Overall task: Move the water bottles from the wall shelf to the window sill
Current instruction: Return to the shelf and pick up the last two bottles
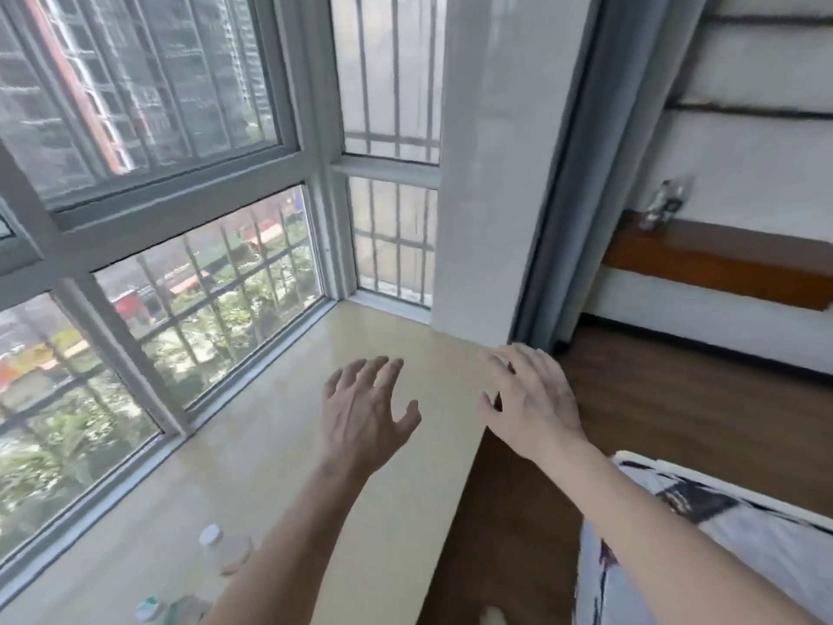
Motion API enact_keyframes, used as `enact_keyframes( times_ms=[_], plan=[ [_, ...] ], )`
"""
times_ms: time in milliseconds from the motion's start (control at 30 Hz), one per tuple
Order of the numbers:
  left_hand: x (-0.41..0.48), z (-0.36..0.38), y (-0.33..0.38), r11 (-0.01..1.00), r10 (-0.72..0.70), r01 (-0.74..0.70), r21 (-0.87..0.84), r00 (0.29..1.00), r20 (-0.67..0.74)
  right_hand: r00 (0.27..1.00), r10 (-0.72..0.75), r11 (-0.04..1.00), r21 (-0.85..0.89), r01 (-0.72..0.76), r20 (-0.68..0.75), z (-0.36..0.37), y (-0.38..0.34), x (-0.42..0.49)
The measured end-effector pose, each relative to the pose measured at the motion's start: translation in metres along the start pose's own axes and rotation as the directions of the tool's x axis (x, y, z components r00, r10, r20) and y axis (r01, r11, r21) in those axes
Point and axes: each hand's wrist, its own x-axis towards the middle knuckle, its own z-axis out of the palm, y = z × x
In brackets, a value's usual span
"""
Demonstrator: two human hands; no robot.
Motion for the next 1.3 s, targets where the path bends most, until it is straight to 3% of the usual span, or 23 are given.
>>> enact_keyframes(
  times_ms=[200,433,1100,1300],
  plan=[
    [0.050,0.033,0.071,0.983,0.179,-0.178,-0.040,0.983,0.028,0.980,0.166,0.985,-0.033,-0.171,-0.111,-0.006,0.079,-0.022],
    [0.112,0.085,0.151,0.939,0.336,-0.332,-0.093,0.941,0.028,0.950,0.282,0.956,-0.043,-0.290,-0.131,0.012,0.171,-0.019],
    [0.343,0.240,0.359,0.903,0.426,-0.416,-0.112,0.899,0.102,0.903,0.398,0.913,-0.019,-0.406,-0.160,0.083,0.452,0.117],
    [0.408,0.281,0.393,0.882,0.467,-0.455,-0.121,0.879,0.100,0.897,0.434,0.896,-0.063,-0.439,-0.077,0.107,0.508,0.158]
  ],
)
